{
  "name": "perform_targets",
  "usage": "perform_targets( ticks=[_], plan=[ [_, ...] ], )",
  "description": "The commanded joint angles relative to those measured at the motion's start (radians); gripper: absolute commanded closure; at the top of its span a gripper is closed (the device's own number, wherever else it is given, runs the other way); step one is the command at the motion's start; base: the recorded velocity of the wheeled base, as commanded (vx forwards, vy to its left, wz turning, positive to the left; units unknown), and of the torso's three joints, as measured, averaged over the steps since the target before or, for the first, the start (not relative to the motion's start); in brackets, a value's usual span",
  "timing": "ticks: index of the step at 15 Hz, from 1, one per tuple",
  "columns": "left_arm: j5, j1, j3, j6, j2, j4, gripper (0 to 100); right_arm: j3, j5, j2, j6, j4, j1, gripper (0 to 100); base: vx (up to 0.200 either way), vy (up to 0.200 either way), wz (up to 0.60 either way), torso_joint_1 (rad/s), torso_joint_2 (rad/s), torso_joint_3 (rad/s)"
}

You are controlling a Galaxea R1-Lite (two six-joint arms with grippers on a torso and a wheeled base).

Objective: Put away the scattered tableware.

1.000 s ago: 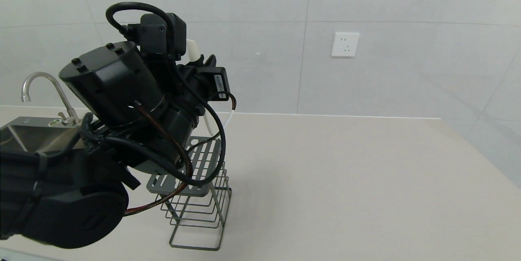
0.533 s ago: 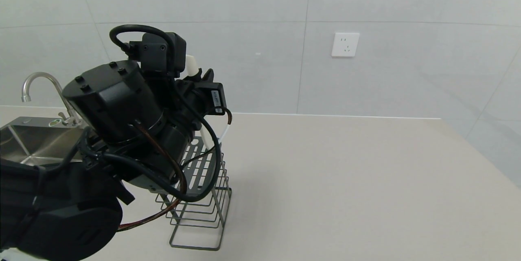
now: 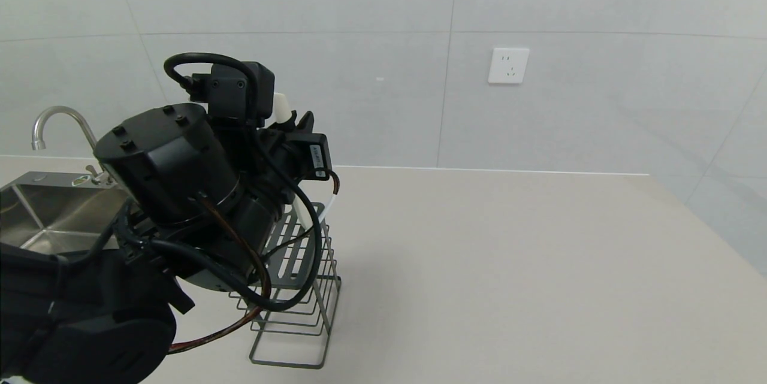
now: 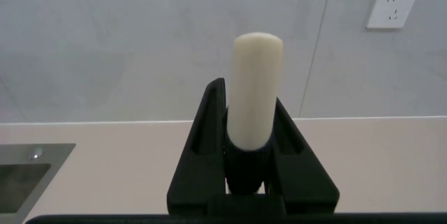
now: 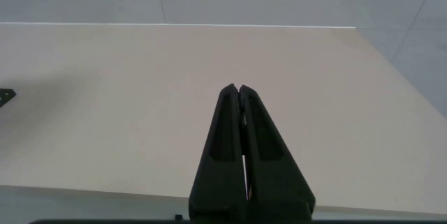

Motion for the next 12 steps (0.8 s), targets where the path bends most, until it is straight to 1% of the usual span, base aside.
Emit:
perform_targets(
  ticks=[1,5,7,8,10,12],
  plan=[
    [0.002,-0.002,0.006,0.000,0.007,-0.009,100,0.000,0.000,0.001,0.000,0.000,0.000,100,0.000,0.000,0.00,0.000,0.00,0.000],
    [0.005,-0.012,0.008,0.000,0.019,-0.013,100,0.000,0.000,0.002,0.000,0.000,0.000,100,0.000,0.000,0.00,0.000,0.00,0.000],
    [0.006,-0.012,0.025,-0.002,0.024,-0.013,100,0.000,0.000,0.002,0.000,0.000,0.000,100,0.000,0.000,0.00,0.000,0.00,0.000],
    [0.008,-0.012,0.049,-0.006,0.024,-0.015,100,0.000,0.000,0.001,0.000,0.000,0.000,100,0.000,0.000,0.00,0.000,0.00,0.000],
    [0.008,-0.012,0.066,-0.019,0.027,-0.021,100,0.000,0.000,0.002,0.000,0.000,0.000,100,0.000,0.000,0.00,0.000,0.00,0.000],
    [0.008,-0.012,0.068,-0.020,0.033,-0.021,100,0.000,0.000,0.002,0.000,0.000,0.000,100,0.000,0.000,0.00,0.000,0.00,0.000]
  ],
)
